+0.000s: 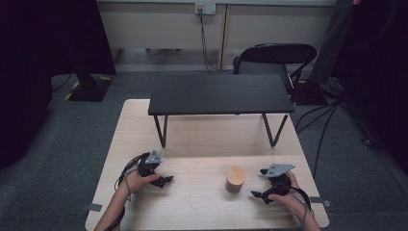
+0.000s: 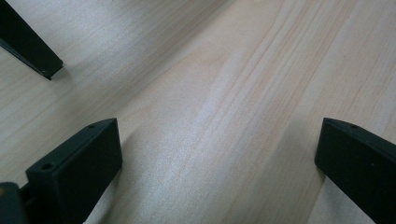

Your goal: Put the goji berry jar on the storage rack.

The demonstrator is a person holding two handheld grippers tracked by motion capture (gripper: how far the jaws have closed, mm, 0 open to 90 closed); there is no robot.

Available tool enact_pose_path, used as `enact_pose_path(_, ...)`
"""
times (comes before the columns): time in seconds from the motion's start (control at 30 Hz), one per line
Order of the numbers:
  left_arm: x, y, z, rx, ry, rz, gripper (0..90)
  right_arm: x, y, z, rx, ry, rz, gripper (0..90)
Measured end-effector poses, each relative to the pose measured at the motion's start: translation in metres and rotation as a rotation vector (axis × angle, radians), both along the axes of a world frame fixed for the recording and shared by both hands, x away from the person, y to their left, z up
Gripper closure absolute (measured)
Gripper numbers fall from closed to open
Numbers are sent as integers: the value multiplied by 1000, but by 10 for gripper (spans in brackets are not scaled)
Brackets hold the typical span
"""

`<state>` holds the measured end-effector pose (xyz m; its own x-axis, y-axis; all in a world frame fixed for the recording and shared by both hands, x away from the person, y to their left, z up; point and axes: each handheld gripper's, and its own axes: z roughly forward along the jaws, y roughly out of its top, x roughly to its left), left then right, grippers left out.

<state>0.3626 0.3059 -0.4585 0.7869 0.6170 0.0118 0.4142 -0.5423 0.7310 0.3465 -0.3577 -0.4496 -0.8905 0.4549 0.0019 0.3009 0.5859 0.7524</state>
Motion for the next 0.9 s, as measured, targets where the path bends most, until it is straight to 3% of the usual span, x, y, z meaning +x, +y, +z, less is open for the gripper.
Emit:
enact_pose_path(0.53, 0, 0, 0, 0, 0, 0, 0, 8, 16, 0, 43, 15, 69, 4)
enact_pose_path(0.9, 0, 0, 0, 0, 0, 0, 0, 14, 23, -2, 71, 19, 88, 2)
